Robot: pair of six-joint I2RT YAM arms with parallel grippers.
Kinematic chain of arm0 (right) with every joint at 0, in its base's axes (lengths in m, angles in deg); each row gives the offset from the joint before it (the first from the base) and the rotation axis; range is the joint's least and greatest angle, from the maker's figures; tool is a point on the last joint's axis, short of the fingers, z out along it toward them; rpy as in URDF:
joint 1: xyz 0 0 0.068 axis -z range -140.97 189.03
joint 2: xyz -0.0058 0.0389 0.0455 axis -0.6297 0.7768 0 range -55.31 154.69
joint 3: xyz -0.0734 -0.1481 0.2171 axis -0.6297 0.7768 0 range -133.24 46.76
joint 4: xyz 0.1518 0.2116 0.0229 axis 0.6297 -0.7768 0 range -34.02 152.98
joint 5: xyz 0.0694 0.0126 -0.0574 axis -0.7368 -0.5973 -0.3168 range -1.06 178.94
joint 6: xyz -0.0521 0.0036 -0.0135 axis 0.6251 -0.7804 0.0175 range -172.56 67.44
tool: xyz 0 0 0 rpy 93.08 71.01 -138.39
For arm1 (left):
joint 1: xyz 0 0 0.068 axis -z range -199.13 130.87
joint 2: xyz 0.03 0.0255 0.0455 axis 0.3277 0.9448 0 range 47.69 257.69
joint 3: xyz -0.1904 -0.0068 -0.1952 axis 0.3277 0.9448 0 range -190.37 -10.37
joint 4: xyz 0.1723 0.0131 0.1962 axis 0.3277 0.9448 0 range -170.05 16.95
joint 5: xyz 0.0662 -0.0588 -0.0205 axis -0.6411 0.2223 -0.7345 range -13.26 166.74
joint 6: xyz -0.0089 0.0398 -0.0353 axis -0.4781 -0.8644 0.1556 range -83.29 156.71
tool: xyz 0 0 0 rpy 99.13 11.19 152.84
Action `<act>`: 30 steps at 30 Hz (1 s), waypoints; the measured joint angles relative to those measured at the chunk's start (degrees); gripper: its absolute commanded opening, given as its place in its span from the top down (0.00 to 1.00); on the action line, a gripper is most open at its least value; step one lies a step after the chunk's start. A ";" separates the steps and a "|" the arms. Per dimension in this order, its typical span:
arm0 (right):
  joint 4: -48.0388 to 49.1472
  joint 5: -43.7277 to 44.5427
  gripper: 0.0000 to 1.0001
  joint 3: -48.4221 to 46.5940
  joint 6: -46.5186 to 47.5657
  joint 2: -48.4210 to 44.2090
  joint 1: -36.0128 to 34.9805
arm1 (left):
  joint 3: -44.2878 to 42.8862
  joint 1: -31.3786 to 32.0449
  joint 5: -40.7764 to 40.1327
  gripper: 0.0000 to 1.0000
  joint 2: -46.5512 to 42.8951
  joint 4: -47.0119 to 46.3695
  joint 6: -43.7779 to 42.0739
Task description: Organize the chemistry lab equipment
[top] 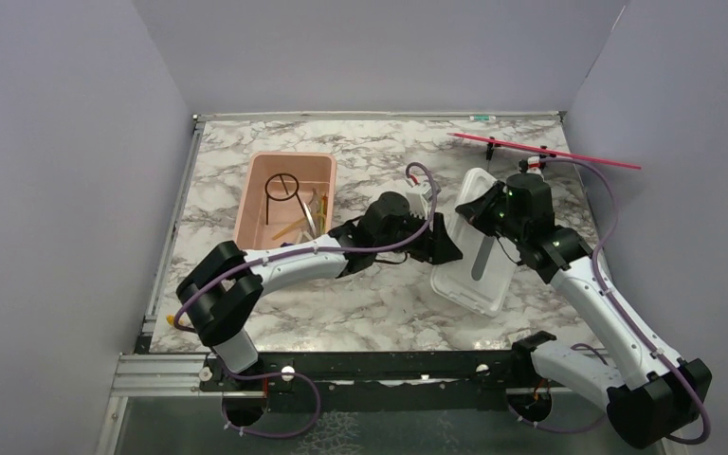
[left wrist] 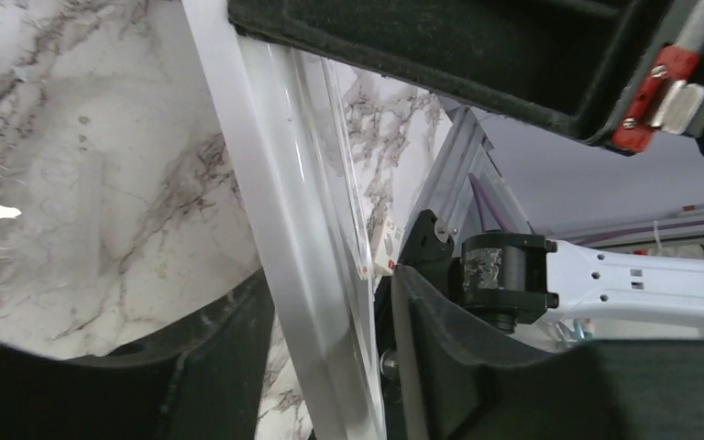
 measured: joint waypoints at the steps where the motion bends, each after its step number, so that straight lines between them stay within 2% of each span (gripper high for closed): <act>1: 0.11 -0.28 0.99 0.00 -0.22 0.00 0.00 | -0.17 0.26 0.15 0.57 0.57 -0.31 0.11; 5: 0.50 -1.07 0.99 0.00 -0.74 -0.15 0.00 | -0.28 1.03 0.55 0.74 1.99 -0.52 0.39; 9: 0.63 -1.22 0.99 -0.13 -0.79 -0.92 0.00 | -0.81 0.68 0.33 0.99 2.64 -0.02 1.40; 11: 1.01 -1.42 0.93 -0.13 -0.70 -1.25 0.15 | -0.94 0.52 0.59 1.00 2.67 -0.37 1.60; 15: 0.92 -1.57 0.69 -1.22 0.15 -1.36 0.22 | -2.23 0.57 0.26 1.00 2.29 1.25 0.48; 18: 1.07 -2.08 0.58 -2.64 1.62 -1.84 0.22 | -4.42 0.57 -0.42 1.00 0.98 5.64 -2.16; 21: 2.14 -4.11 0.52 -3.87 4.07 -3.34 0.22 | -5.73 0.52 -1.07 1.00 -1.97 9.99 -4.83; 26: 7.28 -9.27 0.46 -5.90 9.22 -6.91 0.22 | -5.86 0.13 -1.53 1.00 -9.84 16.11 -7.82; 30: 10.23 -11.63 0.40 -7.10 12.46 -9.14 0.22 | -5.86 -2.25 -1.70 1.00 -16.28 20.61 -8.96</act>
